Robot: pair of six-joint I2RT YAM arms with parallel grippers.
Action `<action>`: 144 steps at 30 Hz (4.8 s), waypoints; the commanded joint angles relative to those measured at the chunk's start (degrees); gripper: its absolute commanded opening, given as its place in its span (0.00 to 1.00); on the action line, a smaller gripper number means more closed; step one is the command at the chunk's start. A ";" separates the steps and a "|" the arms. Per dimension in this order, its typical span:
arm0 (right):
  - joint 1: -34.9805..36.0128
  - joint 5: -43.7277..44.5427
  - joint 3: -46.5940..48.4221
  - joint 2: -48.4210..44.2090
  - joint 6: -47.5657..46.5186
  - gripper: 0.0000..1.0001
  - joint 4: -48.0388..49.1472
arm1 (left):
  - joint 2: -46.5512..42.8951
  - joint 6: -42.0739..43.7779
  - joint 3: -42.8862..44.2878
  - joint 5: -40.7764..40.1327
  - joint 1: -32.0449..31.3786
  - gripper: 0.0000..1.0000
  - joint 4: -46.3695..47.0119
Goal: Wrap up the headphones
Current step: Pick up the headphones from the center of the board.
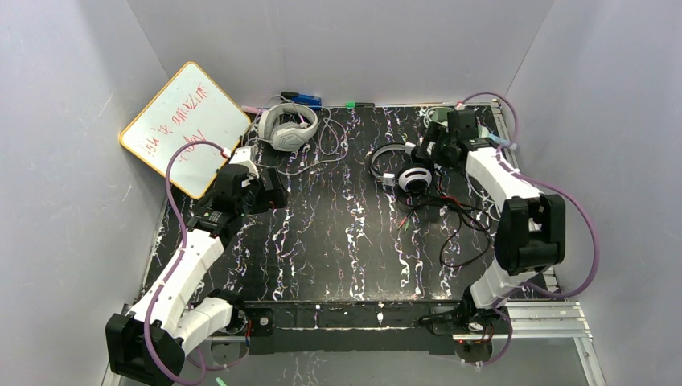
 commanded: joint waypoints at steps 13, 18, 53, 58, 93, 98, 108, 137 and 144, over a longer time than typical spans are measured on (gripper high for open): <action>7.88 23.13 15.16 13.70 -1.36 0.99 -10.14 | -1.56 3.14 0.62 0.90 0.12 0.98 0.38; 7.93 23.45 14.77 16.01 -0.66 0.99 -11.42 | -1.74 2.78 0.71 -0.70 0.15 0.98 -0.63; 25.82 10.30 -3.08 -7.15 -5.40 0.99 -4.92 | -0.49 -0.27 1.02 -0.82 0.18 0.98 -4.03; 25.87 12.85 -1.93 -7.49 -4.07 0.99 -5.26 | -1.50 1.34 1.24 0.85 0.16 0.98 -2.64; 40.27 10.31 21.07 11.91 -0.80 0.78 -13.05 | 2.18 -0.73 -0.73 7.62 0.14 0.98 1.23; 40.12 18.73 14.19 7.35 2.02 0.94 -14.38 | 7.64 -4.39 -0.45 6.00 -1.79 0.98 3.72; 35.76 20.16 4.91 1.00 2.70 0.99 -16.10 | 19.62 -7.27 4.48 -3.44 -8.89 0.98 6.74; 17.79 -17.00 -14.70 -4.66 5.83 0.76 0.30 | 29.30 -24.61 4.83 -13.45 -22.35 0.87 9.07; 15.98 -20.05 -15.37 -4.23 6.05 0.75 1.37 | 28.42 -29.43 2.53 -14.74 -25.74 0.85 11.00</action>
